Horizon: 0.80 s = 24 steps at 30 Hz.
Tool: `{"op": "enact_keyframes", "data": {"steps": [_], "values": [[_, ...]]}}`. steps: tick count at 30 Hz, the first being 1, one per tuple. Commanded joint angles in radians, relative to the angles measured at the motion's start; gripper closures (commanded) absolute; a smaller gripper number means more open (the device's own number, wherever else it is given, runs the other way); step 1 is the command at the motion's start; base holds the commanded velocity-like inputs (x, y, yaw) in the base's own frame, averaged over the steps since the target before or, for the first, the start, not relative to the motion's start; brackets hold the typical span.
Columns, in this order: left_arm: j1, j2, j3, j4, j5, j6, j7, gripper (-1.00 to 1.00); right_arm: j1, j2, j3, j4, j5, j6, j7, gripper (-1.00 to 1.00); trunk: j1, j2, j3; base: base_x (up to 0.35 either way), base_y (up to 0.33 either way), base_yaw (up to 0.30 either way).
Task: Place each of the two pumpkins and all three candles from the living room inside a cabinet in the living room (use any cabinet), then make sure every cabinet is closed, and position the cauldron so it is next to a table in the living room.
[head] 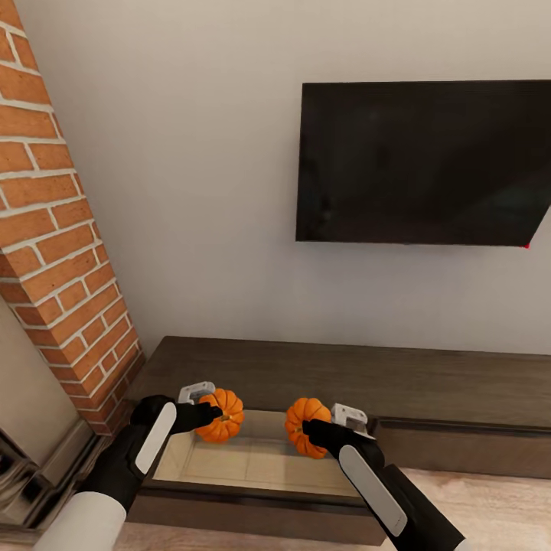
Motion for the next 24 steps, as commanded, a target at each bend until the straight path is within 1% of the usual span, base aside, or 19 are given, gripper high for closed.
{"op": "enact_keyframes", "data": {"steps": [1, 9, 13, 16, 20, 24], "values": [[-0.001, 0.001, -0.009, -0.001, 0.009, 0.003, 0.012, 1.0, -0.001, 0.001, 0.003, 0.003, -0.007, 0.0, -0.01, 1.0, 0.0, -0.001, -0.001, 0.0, 0.0, 0.0], [0.0, 0.001, -0.024, 0.003, 0.013, 0.002, 0.012, 1.0, -0.001, -0.001, 0.001, 0.001, -0.005, -0.004, -0.004, 1.0, 0.031, -0.057, -0.026, 0.0, 0.0, 0.0], [0.0, 0.0, -0.038, 0.035, 0.01, -0.005, 0.012, 1.0, -0.001, -0.001, 0.001, -0.003, -0.004, -0.008, 0.002, 1.0, 0.046, -0.085, -0.039, 0.0, 0.0, 0.0], [0.0, 0.0, -0.056, 0.049, 0.01, -0.028, 0.012, 1.0, -0.001, -0.001, 0.001, -0.006, -0.004, -0.011, 0.004, 1.0, 0.057, -0.106, -0.048, 0.0, 0.0, 0.0], [0.0, 0.0, -0.083, 0.069, 0.011, -0.074, 0.011, 1.0, -0.001, -0.001, 0.002, -0.001, -0.003, -0.012, 0.003, 1.0, 0.073, -0.134, -0.06, 0.0, 0.0, 0.0], [0.0, 0.0, -0.089, 0.089, 0.009, -0.094, 0.011, 1.0, -0.001, -0.001, 0.0, -0.001, -0.004, -0.016, 0.004, 1.0, 0.088, -0.162, -0.073, 0.0, 0.0, 0.0]]}}
